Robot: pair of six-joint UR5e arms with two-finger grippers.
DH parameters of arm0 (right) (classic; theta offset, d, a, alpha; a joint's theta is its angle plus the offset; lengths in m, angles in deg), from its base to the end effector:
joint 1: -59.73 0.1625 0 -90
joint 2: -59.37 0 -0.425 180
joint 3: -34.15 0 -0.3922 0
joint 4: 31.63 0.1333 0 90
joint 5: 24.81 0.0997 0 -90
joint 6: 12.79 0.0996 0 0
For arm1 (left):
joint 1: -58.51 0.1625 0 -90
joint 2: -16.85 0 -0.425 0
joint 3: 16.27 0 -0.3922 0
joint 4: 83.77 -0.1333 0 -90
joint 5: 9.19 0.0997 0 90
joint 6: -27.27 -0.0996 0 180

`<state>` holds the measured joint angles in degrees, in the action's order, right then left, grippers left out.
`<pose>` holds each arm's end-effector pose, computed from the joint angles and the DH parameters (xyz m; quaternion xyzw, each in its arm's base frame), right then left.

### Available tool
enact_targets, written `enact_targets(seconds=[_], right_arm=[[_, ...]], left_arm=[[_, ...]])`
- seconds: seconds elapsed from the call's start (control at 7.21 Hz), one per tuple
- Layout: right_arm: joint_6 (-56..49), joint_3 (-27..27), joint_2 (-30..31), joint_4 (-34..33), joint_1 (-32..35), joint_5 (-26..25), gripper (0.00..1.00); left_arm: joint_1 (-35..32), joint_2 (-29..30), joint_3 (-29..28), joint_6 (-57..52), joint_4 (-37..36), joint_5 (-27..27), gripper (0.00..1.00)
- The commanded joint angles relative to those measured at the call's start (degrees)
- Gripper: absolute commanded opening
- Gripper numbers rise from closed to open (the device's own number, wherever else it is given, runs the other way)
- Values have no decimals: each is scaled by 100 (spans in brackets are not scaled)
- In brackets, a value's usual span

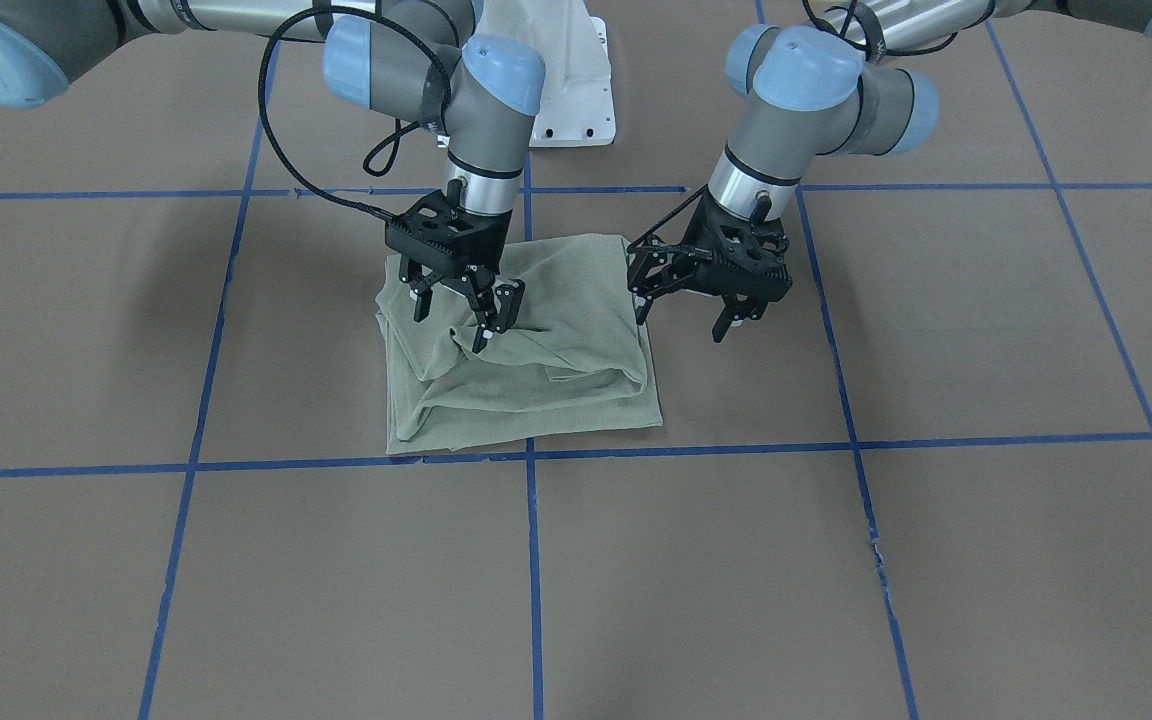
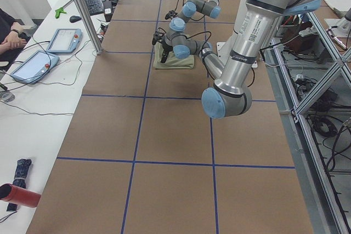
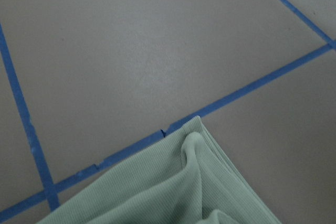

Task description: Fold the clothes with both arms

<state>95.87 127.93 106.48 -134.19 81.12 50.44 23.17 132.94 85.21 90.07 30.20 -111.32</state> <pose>-0.5892 -0.4012 0.2124 0.1296 -0.2879 0.3600 0.8779 0.4496 -0.4566 0.2638 0.1865 0.4819 -0.0067 0.8561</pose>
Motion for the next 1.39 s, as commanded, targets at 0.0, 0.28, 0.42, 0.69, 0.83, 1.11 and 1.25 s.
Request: enact_targets(seconds=[0.0, 0.28, 0.42, 0.69, 0.83, 1.11, 1.25], right_arm=[[182, 35, -17, -1, -56, -37, 14], [173, 9, -26, 25, 31, -37, 0], [156, -18, -35, 25, 119, -37, 0], [138, -314, -35, 34, 295, -28, 0], [138, -682, -44, 417, 322, -46, 0], [-141, -1307, -227, 894, 322, -353, 99], [-352, -1327, -333, 895, 348, -319, 100]], left_arm=[[-8, -26, 4, 13, 2, 0, 100], [1, -26, 3, 13, 2, 0, 100], [1, -26, -5, 13, 2, 0, 100], [1, -26, 4, 21, 2, 0, 100], [1, -26, 12, 21, 2, 0, 100], [1, -26, 12, 21, 2, 0, 100], [10, -17, 30, 30, 2, 0, 100]])
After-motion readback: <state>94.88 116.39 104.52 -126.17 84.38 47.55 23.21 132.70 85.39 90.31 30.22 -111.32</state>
